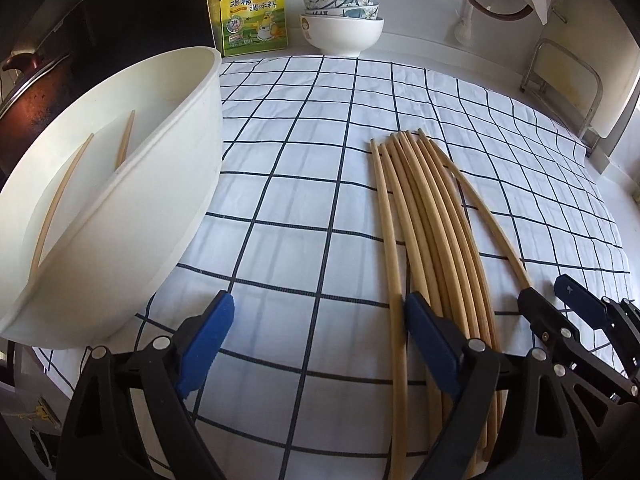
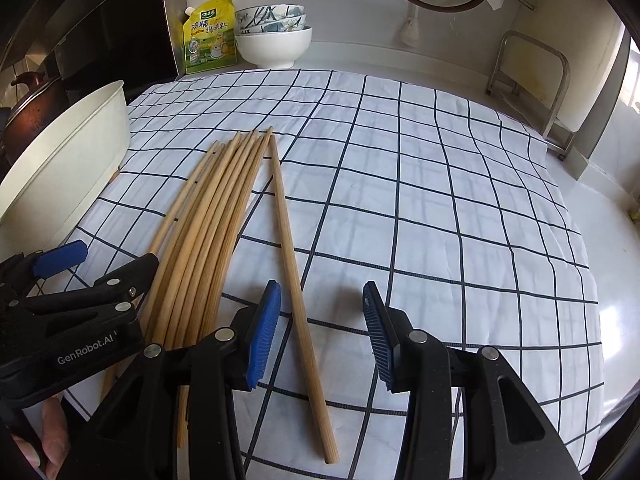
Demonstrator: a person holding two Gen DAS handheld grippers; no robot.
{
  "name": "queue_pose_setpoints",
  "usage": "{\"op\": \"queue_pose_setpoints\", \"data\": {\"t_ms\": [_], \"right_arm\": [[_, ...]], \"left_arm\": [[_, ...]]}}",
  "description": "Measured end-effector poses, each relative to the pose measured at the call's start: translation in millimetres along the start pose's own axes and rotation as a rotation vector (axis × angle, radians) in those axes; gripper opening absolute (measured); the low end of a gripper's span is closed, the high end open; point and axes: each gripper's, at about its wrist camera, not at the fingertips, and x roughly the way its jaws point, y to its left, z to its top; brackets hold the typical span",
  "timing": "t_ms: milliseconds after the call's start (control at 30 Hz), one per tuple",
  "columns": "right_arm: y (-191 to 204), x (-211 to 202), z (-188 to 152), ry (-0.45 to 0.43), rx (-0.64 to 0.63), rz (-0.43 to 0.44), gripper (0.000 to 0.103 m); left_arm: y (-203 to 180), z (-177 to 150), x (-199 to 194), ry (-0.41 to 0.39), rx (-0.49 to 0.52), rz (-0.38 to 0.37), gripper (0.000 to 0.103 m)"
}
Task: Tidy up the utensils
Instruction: 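Close the left tool on a chopstick while the right tool grasps another, then carry the left tool's chopstick into the basin while the right tool carries its own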
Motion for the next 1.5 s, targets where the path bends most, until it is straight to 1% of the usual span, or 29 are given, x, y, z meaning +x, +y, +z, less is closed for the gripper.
{"op": "queue_pose_setpoints", "data": {"t_ms": [33, 67, 100, 133, 167, 200, 233, 267, 300, 333, 367, 533, 667, 833, 1000, 1133, 1267, 1367, 1500], "right_arm": [[1, 0, 0, -0.001, -0.006, 0.002, 0.039], [3, 0, 0, -0.003, -0.012, 0.007, 0.037], [4, 0, 0, -0.005, -0.019, 0.014, 0.031], [7, 0, 0, -0.007, -0.028, 0.017, 0.025], [9, 0, 0, -0.009, -0.037, 0.017, 0.021], [11, 0, 0, -0.010, -0.046, 0.019, 0.012], [13, 0, 0, -0.011, -0.054, 0.013, 0.008], [14, 0, 0, -0.011, -0.058, 0.011, 0.007], [13, 0, 0, -0.012, -0.054, 0.016, 0.006], [12, 0, 0, -0.011, -0.043, 0.023, 0.006], [10, 0, -1, -0.010, -0.030, 0.034, 0.006], [1, -4, -3, -0.008, 0.039, 0.082, 0.006], [-3, -13, -2, -0.019, 0.080, 0.117, 0.006], [-1, -29, 4, -0.053, 0.092, 0.146, 0.006], [10, -47, 22, -0.097, 0.088, 0.181, 0.006], [30, -62, 47, -0.149, 0.059, 0.225, 0.006], [65, -68, 73, -0.183, 0.014, 0.284, 0.006], [98, -67, 90, -0.188, -0.017, 0.332, 0.006], [145, -58, 111, -0.176, -0.069, 0.383, 0.006]], "left_arm": [[-1, 0, 0, -0.001, 0.003, -0.001, 0.084], [-1, 1, 0, -0.003, 0.006, -0.005, 0.080], [-2, 0, -1, -0.006, 0.012, -0.009, 0.078], [-4, 1, -2, -0.009, 0.021, -0.015, 0.070], [-6, 1, -3, -0.010, 0.030, -0.022, 0.061], [-8, 0, -5, -0.009, 0.039, -0.032, 0.056], [-9, 0, -6, -0.008, 0.046, -0.040, 0.044], [-10, 0, -7, -0.006, 0.050, -0.049, 0.031], [-10, 0, -8, -0.002, 0.051, -0.059, 0.024], [-9, 1, -8, 0.004, 0.049, -0.071, 0.010], [-8, 1, -8, 0.011, 0.046, -0.086, 0.007], [0, 0, -10, 0.046, 0.009, -0.159, 0.007], [2, -3, -18, 0.056, -0.002, -0.197, 0.007], [4, 2, -37, 0.024, -0.001, -0.232, 0.007], [16, 17, -63, -0.040, -0.006, -0.253, 0.007], [39, 35, -89, -0.117, -0.032, -0.241, 0.007], [74, 54, -108, -0.193, -0.080, -0.182, 0.007], [107, 63, -111, -0.226, -0.125, -0.127, 0.007], [152, 68, -106, -0.233, -0.191, -0.070, 0.007]]}}
